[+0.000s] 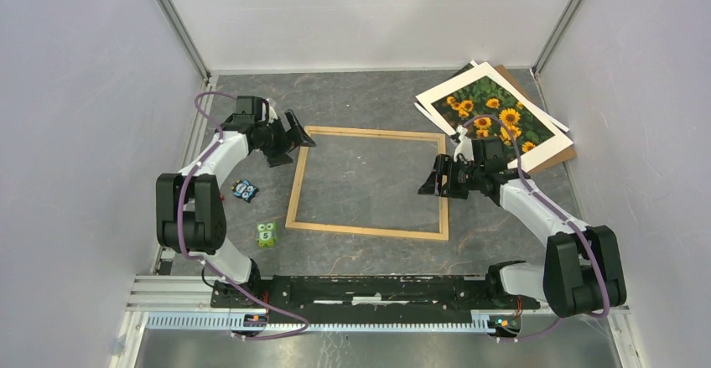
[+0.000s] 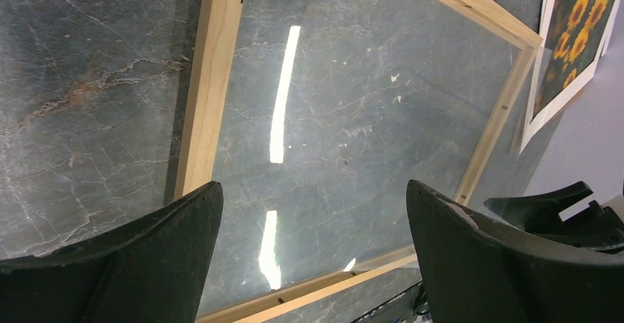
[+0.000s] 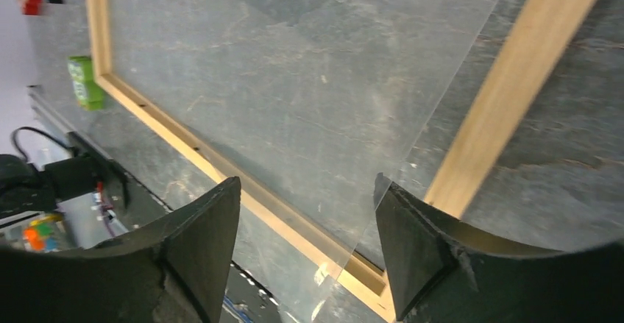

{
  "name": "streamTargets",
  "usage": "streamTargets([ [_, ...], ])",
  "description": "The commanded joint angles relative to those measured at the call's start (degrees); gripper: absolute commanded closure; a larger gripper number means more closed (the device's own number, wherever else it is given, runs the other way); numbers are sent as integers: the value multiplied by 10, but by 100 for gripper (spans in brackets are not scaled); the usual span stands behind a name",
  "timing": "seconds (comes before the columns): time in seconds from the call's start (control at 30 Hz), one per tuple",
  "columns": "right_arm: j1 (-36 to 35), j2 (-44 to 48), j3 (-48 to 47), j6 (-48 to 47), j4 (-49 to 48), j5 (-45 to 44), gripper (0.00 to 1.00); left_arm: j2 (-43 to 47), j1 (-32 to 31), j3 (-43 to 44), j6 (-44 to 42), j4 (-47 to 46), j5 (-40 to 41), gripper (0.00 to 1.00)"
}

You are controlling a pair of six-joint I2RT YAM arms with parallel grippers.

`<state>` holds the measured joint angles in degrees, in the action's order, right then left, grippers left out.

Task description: Put the photo into the frame

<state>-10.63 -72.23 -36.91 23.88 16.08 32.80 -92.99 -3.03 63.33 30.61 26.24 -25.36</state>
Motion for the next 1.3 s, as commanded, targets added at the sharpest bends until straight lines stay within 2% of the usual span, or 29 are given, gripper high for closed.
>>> streamTargets([
  [0.0, -2, 9, -51, -65, 83, -83, 26, 34, -2, -9, 23, -27, -29, 0],
  [0.17, -1, 10, -90, -103, 150, -181, 24, 46, -5, -13, 26, -32, -45, 0],
  [0.3, -3, 16, -96, -111, 157, -204, 25, 59, -12, -23, 36, -47, -59, 0],
  [0.5, -6, -4, -84, -107, 94, -183, 28, 68, -35, -29, 42, -54, -75, 0],
  [0.63, -6, -34, -74, -81, 37, -175, 40, 74, -38, -35, 41, -55, -74, 0],
  [0.83, -6, -85, -79, -66, -37, -191, 51, 73, -39, -40, 35, -52, -55, 0],
  [1.03, -7, -186, -123, -61, -77, -200, 54, 62, -39, -40, 21, -38, -30, 0],
  [1.27, -6, -236, -146, -51, -113, -199, 57, 59, -39, -36, 10, -27, -14, 0],
])
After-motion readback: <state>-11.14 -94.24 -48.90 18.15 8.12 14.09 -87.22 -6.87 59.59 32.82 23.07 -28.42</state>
